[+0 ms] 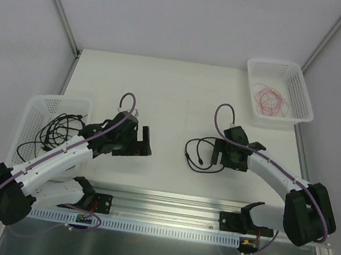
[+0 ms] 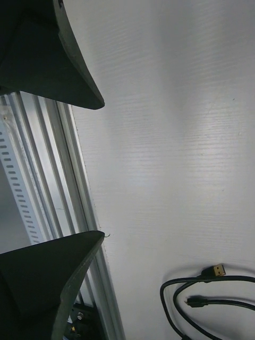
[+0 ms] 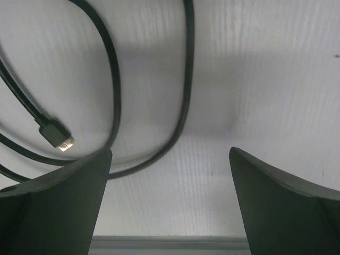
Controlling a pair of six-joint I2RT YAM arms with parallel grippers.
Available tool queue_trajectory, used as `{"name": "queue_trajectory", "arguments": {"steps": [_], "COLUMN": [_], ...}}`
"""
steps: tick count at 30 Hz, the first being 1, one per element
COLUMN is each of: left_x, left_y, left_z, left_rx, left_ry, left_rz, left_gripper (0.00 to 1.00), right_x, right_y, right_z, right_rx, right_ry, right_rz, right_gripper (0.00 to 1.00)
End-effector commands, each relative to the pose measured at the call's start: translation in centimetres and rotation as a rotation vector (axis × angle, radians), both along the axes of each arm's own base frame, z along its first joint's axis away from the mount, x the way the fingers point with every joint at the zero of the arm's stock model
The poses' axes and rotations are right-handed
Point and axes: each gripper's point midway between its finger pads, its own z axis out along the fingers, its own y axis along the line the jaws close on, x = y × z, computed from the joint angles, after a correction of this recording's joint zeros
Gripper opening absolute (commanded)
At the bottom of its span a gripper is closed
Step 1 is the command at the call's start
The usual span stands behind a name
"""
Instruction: Untangle the cables
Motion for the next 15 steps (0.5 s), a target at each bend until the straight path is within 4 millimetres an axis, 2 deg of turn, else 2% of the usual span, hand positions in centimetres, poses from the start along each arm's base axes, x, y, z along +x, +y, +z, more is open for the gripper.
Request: {"name": "queue_trajectory", "arguments": {"steps": [1,5,8,13,15], "left_x": [0.6,-0.1,-0.6,-1.0,-1.0], "left_y": [-0.1,-0.6,-0.6,-0.7,-0.7], "left_z": [-0.4,-1.0,-1.9,-2.3,-2.3], "left_rx": [0.023,0.028,0.035,0.033,0.030], "left_ry": [-0.026,-0.017,-0.002,0.001,-0.003], "left_rz": [0.052,0.032,0.031,0.025,0.029], "left_gripper": [0.99,0.99,0.99,0.99,0.99], "right_x": [4.2,5.2,5.5,4.9,4.3], "right_y": [2.1,3.1,3.2,3.2,3.5], "right_z": [1.6,1.1,0.1,-2.2,-3.0], "right_rx": [-0.007,-0.022,-0.073,-0.109,-0.098], "right_ry": [-0.115,-0.110,-0.079,-0.004,0.026], "right_rz": [-0.034,-0.036,-0.043,-0.047,-0.043], "right_gripper": [0.97,0.96,0.93,0.77,0.66]}}
